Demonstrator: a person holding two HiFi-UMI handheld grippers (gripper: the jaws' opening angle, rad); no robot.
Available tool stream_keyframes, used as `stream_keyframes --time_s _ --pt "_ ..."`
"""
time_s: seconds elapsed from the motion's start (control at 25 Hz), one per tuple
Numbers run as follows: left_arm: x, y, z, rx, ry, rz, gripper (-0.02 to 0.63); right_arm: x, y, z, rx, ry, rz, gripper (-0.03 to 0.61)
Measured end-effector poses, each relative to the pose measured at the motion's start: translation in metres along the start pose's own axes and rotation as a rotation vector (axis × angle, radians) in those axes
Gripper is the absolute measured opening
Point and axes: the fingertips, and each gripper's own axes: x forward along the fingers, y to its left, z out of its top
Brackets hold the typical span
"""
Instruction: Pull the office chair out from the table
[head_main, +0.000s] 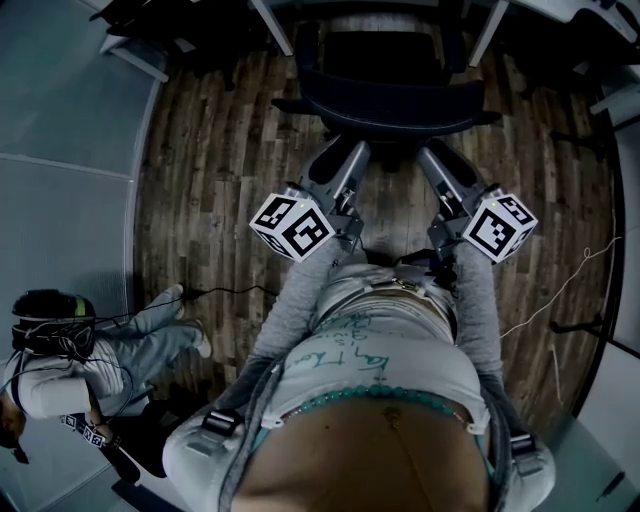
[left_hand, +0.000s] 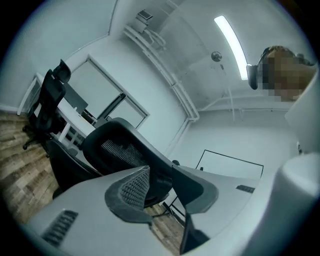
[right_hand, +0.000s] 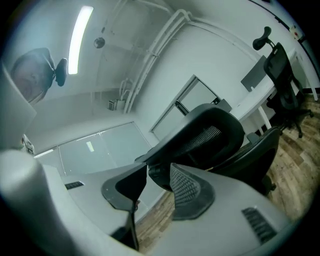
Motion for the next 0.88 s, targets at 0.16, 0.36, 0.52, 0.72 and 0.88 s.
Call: stream_keyframes --time_s 0.16,0.36,0.52,0.72,0.88 --pt "-0.005 -0.003 -0.007 0.024 0.021 0.014 0.119 -0.007 0.0 -0.006 -0.026 0.015 -0.012 0.098" --pt "-0.015 -0.014 -0.021 0.071 0.053 0.033 0.067 -0.02 0.007 -0.017 -0.087 0.057 0.01 0.047" --pt "-0.017 -0.019 -0.031 0.115 0.098 0.055 0.028 -0.026 0.01 -0.026 -0.113 0.083 0.03 0.035" --pt "-0.019 -0.03 -0.046 0.142 0.114 0.08 0.012 -0.041 0.01 -0.03 -0.261 0.106 0.0 0.035" --pt "-0.027 -0.042 -0.057 0.173 0.117 0.094 0.011 -0.053 0.015 -0.036 -0.418 0.125 -0.046 0.035"
